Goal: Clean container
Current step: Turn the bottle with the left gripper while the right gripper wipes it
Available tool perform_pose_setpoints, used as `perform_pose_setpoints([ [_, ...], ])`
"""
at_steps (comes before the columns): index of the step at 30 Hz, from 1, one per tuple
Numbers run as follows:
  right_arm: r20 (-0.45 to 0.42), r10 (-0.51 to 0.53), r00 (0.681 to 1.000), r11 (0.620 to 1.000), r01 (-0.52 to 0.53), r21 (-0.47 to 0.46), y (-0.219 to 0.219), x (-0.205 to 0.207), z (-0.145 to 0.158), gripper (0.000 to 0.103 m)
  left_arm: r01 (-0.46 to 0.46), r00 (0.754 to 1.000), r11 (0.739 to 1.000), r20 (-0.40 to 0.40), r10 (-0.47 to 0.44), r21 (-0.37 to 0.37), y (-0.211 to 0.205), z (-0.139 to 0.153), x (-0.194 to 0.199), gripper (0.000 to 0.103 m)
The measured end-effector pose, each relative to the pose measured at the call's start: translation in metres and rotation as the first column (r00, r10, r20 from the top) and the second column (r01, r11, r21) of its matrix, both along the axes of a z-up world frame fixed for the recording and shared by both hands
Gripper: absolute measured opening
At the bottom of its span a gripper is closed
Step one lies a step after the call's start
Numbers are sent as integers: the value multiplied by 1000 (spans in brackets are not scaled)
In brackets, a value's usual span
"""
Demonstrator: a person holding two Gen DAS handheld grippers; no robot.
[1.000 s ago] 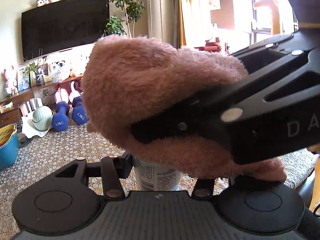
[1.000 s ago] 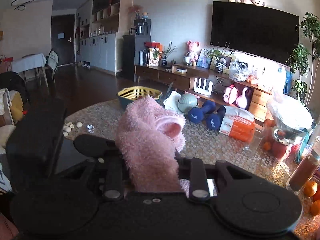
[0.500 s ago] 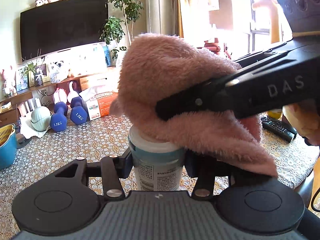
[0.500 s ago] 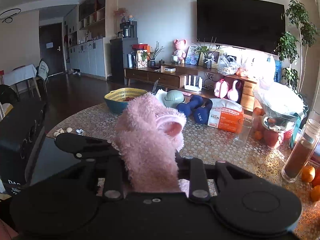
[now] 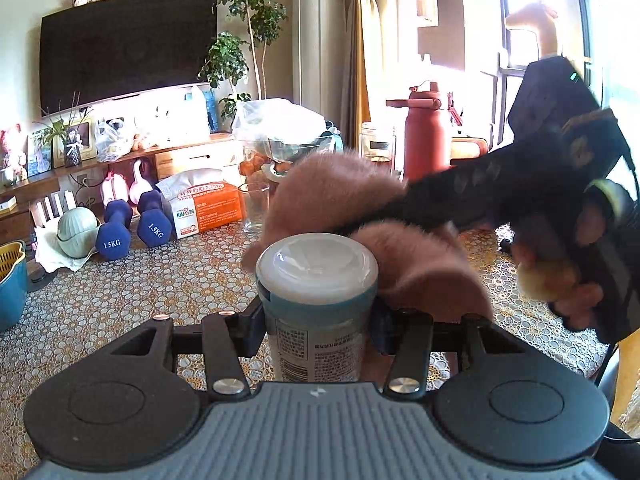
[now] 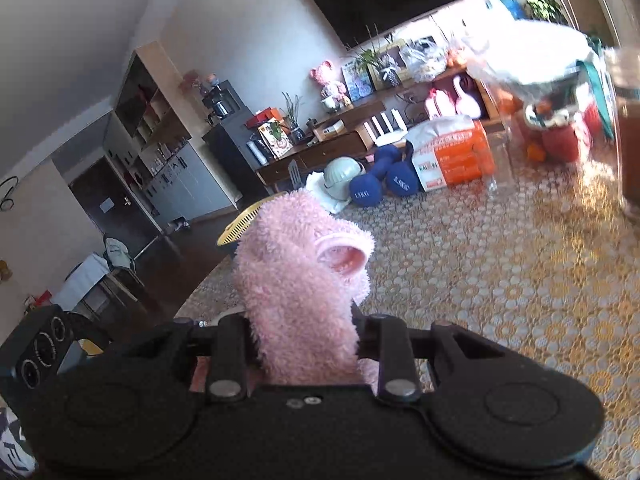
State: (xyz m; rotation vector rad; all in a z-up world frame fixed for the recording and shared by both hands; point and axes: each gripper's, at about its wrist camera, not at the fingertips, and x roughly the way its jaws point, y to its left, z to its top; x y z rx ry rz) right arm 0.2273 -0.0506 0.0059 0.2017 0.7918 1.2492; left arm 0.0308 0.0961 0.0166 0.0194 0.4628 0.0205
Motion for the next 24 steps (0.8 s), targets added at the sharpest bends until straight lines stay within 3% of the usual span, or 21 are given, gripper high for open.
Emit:
perform_pose_setpoints([
  [4,-90,-8,996,1000,8,-2,3,5,-31,28,14,1000,1000,2,-14,15,0,-1,1,50],
  [8,-254,-17,967,998,34,61,-4,19,-60,28,19,1000,1000,-2,-19,4,2,-1,1,50],
  [11,-310,-29,950,998,44,41,-4,22,-79,28,18,1000,1000,-1,-18,-4,3,-1,0,50],
  [15,-326,-39,945,998,50,26,-6,18,-92,29,20,1000,1000,-5,-20,-7,5,0,2,50],
  [24,-144,-70,987,996,61,-66,-17,-23,-71,29,-31,999,999,-13,30,-38,8,1,0,50],
])
